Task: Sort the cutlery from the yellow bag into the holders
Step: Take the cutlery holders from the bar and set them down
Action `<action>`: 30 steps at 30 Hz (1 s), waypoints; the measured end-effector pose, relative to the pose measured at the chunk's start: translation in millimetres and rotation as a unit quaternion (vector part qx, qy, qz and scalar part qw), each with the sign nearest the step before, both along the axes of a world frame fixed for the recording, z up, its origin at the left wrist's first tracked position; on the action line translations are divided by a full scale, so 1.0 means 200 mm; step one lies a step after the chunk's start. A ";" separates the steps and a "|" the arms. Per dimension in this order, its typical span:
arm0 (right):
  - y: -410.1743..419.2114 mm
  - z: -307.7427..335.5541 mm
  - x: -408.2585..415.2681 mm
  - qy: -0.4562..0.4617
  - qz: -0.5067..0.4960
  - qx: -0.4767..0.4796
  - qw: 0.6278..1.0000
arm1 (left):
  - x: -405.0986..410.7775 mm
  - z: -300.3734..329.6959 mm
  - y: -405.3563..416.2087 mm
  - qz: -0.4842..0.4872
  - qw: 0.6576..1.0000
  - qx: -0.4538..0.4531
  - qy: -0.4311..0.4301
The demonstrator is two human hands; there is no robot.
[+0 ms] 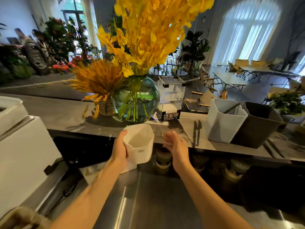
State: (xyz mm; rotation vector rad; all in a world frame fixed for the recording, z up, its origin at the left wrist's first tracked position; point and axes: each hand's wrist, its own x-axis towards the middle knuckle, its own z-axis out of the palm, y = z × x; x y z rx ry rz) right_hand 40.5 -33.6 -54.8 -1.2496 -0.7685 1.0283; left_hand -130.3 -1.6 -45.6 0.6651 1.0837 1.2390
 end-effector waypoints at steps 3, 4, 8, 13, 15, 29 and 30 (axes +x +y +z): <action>0.13 -0.06 0.03 -0.156 -0.053 -0.030 0.986 | -0.11 0.01 0.03 0.012 1.000 -0.013 0.015; 0.18 -0.10 0.03 -0.200 -0.058 -0.049 0.977 | -0.14 0.02 0.04 0.013 0.999 -0.013 0.033; 0.40 -0.18 0.04 -0.338 -0.089 -0.091 0.933 | -0.20 0.03 0.11 0.008 0.997 -0.001 0.083; 0.57 -0.27 0.08 -0.482 -0.045 -0.163 0.860 | -0.21 0.02 0.18 0.001 0.997 -0.012 0.070; 0.58 -0.29 0.11 -0.470 -0.059 -0.166 0.865 | -0.21 0.02 0.20 -0.002 0.998 -0.010 0.067; 0.22 0.26 -0.21 -0.113 0.032 0.106 0.987 | -0.08 0.07 0.15 -0.039 0.993 0.019 0.106; 0.23 0.24 -0.22 -0.123 0.066 0.092 0.986 | -0.08 0.07 0.15 -0.039 0.993 0.025 0.106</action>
